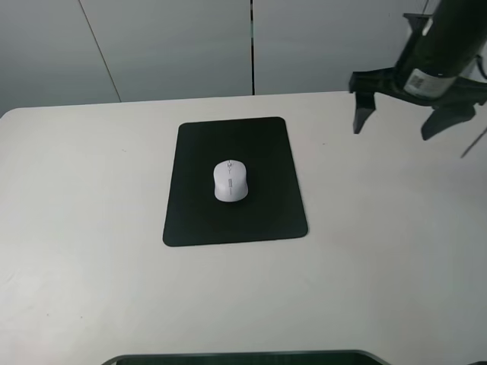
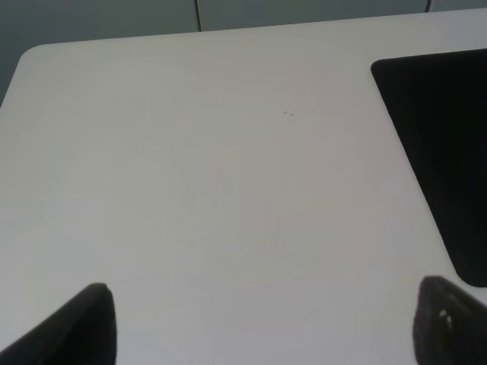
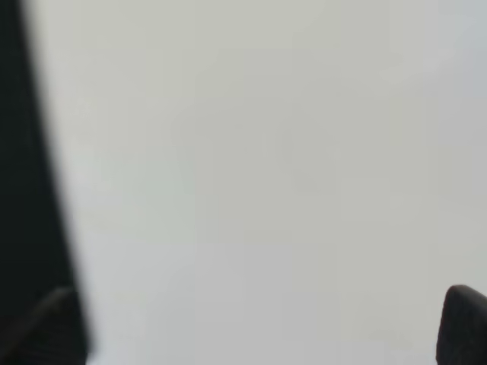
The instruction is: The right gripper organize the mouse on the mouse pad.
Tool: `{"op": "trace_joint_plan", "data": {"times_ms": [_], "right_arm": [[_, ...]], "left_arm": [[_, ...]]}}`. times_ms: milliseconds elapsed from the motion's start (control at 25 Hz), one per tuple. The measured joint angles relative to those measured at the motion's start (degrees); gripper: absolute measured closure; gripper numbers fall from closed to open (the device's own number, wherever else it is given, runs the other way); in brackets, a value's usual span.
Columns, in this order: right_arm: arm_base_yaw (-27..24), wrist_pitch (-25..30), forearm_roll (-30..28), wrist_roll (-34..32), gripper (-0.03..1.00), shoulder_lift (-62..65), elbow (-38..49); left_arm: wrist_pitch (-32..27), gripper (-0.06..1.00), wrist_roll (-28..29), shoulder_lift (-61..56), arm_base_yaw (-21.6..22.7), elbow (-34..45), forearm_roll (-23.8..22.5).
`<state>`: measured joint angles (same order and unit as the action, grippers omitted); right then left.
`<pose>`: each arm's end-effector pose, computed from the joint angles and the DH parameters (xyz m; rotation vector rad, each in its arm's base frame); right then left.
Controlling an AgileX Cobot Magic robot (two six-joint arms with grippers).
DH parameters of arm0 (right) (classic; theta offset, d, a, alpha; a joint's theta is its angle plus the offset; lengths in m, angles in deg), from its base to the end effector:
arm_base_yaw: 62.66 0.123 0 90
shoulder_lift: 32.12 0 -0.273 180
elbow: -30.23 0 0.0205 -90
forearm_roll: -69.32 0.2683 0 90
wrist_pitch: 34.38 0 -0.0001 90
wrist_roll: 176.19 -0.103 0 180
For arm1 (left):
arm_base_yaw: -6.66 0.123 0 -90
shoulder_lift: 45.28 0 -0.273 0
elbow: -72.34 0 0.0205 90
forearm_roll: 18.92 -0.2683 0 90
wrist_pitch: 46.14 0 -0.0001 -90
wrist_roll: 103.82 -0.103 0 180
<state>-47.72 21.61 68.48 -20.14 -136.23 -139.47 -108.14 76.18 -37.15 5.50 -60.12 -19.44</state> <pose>0.3254 0.0855 0.1940 0.2233 2.9703 0.0652 0.0309 0.0002 0.2819 0.0202 2.0536 -0.0017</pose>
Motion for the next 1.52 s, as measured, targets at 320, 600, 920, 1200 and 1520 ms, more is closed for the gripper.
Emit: {"op": "trace_joint_plan", "data": {"times_ms": [320,600,920,1200,1520], "right_arm": [[-17.5,-1.5,0.0,6.4,0.27,17.4,15.2],[-22.2,-0.5,-1.0,12.6,0.27,30.9,21.9],[-22.3,0.4,-1.5,14.1,0.27,52.3,27.5],[-22.3,3.4,-1.5,14.3,0.27,69.2,29.9],[-22.3,3.9,0.2,14.9,0.27,82.0,34.9]], "left_arm": [[0.0,0.2,0.0,0.0,0.0,0.0,0.0],[0.0,0.2,0.0,0.0,0.0,0.0,0.0],[0.0,0.2,0.0,0.0,0.0,0.0,0.0],[0.0,0.2,0.0,0.0,0.0,0.0,0.0],[0.0,0.2,0.0,0.0,0.0,0.0,0.0]]}}
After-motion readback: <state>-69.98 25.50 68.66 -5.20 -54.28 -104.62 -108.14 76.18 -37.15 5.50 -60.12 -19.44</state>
